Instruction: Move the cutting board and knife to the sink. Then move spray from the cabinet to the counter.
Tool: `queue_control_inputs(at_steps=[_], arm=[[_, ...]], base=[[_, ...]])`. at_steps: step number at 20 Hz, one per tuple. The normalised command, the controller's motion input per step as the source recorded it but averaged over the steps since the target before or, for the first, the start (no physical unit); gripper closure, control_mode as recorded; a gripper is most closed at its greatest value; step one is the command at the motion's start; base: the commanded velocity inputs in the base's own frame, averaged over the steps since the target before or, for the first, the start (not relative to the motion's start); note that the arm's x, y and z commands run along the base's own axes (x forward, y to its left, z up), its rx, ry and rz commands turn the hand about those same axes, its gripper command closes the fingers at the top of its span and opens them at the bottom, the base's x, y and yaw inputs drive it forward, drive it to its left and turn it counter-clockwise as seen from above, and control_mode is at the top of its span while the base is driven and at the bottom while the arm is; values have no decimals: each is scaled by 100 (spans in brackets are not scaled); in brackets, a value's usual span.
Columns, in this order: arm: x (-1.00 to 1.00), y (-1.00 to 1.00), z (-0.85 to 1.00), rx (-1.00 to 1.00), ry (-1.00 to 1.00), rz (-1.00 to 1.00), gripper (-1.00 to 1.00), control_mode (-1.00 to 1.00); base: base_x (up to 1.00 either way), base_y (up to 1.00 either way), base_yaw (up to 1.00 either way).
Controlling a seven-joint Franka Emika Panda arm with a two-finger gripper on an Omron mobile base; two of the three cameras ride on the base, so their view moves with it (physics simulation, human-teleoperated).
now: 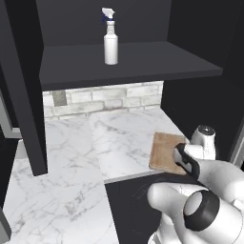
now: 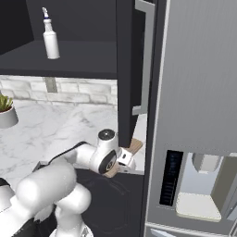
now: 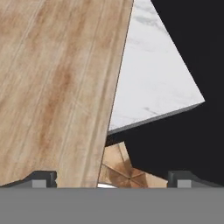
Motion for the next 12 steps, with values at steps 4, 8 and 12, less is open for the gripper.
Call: queue_control_inputs(at_steps=[4, 8, 12], arm=[[-89, -7, -11, 20, -4, -4, -100, -100], [-76, -2, 0, 25, -14, -11, -100, -100], [-37, 2, -4, 18, -26, -11, -100, -100]], base=[[0, 0, 0], [0, 0, 0], [0, 0, 0]])
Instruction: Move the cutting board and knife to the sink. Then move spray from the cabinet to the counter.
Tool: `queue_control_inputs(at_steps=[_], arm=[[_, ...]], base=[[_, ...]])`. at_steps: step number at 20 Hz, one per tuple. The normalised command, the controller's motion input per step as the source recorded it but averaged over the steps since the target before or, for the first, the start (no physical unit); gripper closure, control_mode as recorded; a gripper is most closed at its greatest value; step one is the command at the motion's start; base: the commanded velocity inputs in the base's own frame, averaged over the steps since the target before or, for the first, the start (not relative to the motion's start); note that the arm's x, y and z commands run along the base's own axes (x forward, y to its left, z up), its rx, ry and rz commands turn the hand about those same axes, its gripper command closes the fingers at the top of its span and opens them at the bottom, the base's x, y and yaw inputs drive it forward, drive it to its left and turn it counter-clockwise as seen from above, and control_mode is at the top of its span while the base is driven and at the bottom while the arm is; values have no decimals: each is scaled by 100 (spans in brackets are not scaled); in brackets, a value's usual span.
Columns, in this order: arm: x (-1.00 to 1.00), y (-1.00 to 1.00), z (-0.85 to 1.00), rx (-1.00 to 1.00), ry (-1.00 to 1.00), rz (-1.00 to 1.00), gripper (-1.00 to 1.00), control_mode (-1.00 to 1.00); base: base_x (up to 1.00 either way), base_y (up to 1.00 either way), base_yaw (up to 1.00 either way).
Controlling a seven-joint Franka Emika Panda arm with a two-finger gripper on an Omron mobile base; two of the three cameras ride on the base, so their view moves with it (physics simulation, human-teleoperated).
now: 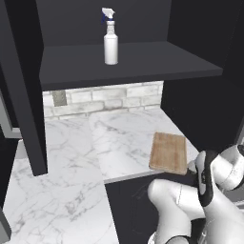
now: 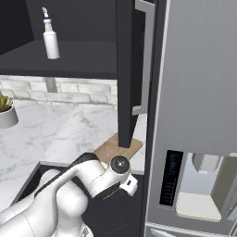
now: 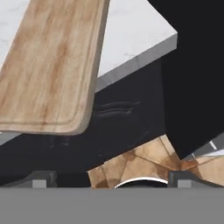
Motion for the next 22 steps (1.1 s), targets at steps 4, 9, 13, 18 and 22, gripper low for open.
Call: queue_control_inputs(at_steps=[4, 9, 13, 18, 22], arm=[[-6, 16, 0, 9, -29, -11, -100, -100], [-7, 0, 0, 26, -17, -7, -100, -100], [-11, 0, 0, 44, -12, -7, -100, -100], [-4, 0, 0, 45, -1, -3, -100, -100], [6, 0, 1, 34, 0, 0, -100, -100]], base=[[0, 0, 0], [0, 0, 0], [0, 0, 0], [0, 0, 0], [0, 0, 0]])
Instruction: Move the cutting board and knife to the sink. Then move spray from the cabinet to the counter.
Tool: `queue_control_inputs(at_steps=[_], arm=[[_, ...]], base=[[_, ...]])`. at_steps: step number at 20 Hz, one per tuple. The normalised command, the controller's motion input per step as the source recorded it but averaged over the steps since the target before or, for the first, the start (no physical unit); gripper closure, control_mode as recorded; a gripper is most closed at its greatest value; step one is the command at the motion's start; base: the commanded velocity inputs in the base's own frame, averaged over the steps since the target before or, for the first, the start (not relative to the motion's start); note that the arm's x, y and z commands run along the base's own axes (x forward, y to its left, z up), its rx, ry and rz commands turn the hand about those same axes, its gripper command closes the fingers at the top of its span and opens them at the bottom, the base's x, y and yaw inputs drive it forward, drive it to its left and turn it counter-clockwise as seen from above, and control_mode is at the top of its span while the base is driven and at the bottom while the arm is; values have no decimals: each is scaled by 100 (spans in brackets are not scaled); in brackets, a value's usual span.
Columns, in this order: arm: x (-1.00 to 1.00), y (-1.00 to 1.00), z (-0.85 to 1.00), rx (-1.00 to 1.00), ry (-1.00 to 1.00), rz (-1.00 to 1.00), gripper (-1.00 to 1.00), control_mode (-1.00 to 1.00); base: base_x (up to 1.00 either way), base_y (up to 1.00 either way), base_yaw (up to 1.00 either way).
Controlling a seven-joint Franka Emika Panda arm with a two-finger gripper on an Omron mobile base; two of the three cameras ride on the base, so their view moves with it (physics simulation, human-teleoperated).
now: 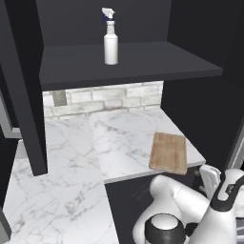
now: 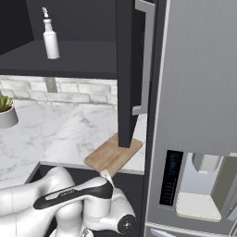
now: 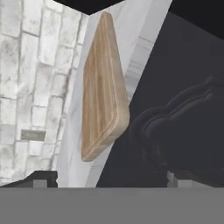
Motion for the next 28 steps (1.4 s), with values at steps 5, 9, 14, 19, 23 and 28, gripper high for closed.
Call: queue_control_inputs(at_steps=[5, 9, 14, 19, 23, 28], arm=[[31, -1, 0, 1, 0, 0, -100, -100], [46, -1, -1, 0, 0, 0, -100, -100], [37, 6, 0, 0, 0, 0, -100, -100], [1, 19, 0, 0, 0, 1, -100, -100], [0, 24, -6, 0, 0, 2, -100, -100], [-23, 37, 0, 0, 0, 5, -100, -100]], base=[[0, 0, 0], [0, 0, 0], [0, 0, 0], [0, 0, 0], [0, 0, 0], [0, 0, 0]])
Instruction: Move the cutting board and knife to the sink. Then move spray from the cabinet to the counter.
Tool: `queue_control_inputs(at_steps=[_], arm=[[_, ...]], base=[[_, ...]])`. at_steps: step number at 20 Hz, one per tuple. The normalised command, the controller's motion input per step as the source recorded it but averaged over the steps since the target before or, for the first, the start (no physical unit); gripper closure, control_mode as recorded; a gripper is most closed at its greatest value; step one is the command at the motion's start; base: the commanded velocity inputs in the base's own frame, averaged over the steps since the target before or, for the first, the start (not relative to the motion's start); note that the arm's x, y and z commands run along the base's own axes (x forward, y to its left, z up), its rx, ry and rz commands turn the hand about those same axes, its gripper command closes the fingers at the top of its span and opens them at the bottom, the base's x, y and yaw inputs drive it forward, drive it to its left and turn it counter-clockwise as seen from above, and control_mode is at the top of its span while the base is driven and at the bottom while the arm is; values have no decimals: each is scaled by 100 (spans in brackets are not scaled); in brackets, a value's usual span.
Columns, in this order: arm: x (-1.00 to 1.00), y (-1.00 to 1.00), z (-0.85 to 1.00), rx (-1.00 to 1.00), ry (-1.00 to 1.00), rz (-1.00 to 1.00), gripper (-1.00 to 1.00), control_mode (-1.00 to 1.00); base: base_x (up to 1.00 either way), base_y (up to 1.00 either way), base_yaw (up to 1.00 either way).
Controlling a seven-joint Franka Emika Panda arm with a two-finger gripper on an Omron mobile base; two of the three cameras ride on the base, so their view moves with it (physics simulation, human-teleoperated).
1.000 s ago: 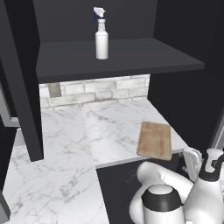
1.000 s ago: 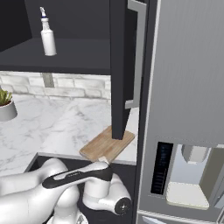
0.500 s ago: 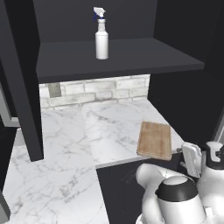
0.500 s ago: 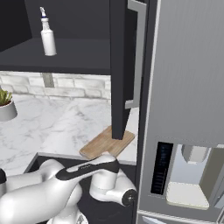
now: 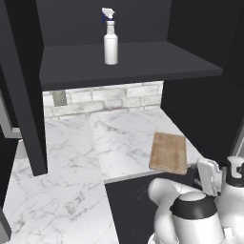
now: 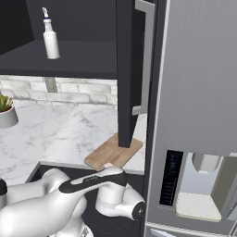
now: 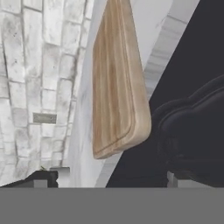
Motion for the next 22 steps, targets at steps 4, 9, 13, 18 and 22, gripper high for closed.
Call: queue_control_inputs(at_steps=[4, 9, 13, 18, 22], arm=[[0, 17, 0, 0, 0, 0, -100, -100], [9, 22, 0, 0, 0, 0, -100, -100], [21, 13, 0, 0, 0, 0, -100, -100], [29, 1, 0, 0, 0, 0, -100, -100], [23, 0, -3, 0, 0, 0, -100, -100]], base=[[0, 0, 0], [0, 0, 0], [0, 0, 0], [0, 0, 0], [0, 0, 0]])
